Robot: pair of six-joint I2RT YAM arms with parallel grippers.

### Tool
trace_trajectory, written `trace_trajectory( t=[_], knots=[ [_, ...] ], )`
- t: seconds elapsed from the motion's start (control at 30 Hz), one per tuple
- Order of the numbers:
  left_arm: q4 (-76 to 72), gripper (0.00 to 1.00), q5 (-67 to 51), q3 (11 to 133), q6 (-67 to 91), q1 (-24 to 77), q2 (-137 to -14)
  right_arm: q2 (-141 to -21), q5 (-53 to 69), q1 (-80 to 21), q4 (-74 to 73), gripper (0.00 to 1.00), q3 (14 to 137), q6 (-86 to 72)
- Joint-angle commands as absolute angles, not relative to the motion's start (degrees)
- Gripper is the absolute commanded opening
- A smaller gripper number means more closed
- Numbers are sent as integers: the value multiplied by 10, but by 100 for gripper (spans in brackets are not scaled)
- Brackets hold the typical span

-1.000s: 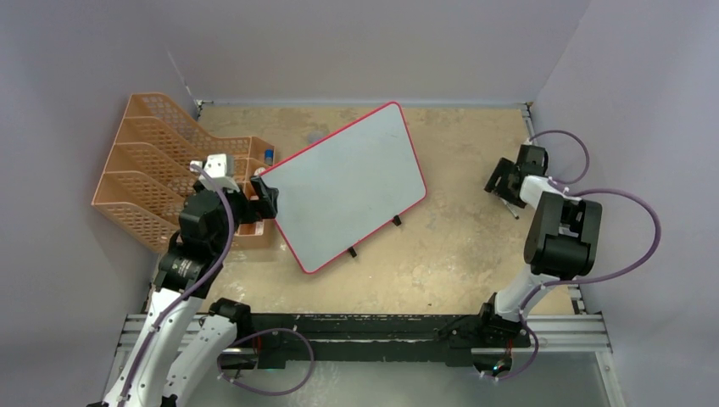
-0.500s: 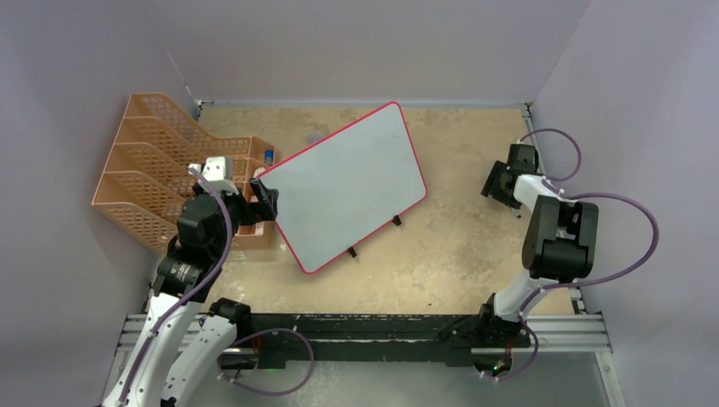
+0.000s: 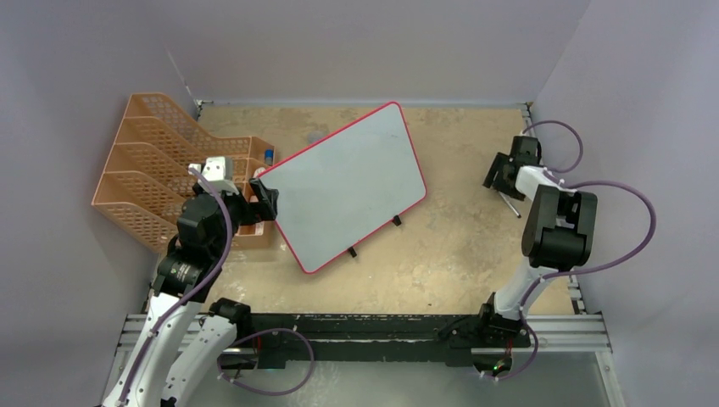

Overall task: Write a sentence on the whiteboard
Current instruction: Open the whiteboard marker at the center of the board.

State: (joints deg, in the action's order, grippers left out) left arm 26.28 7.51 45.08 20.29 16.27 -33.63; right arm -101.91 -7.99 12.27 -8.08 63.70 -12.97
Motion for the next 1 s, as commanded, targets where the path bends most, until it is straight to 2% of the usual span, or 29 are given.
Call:
trace_trajectory(
  t=[0.0,0.23,0.37,0.57,0.97],
  knots=[
    [239,100,76,447,192,167,-334,-1032,-72,140,-78,72,649,-116],
    [235,100,74,447,191,168,-331,-1050,-42,147,-96,68,641,-117],
    [234,100,74,447,190,169,-326,-1056,-52,148,-100,61,626,-112],
    [233,100,74,446,190,173,-320,-1042,-44,127,-120,45,604,-119],
    [234,100,75,447,190,174,-317,-1052,-20,66,-157,24,603,-126]
  ],
)
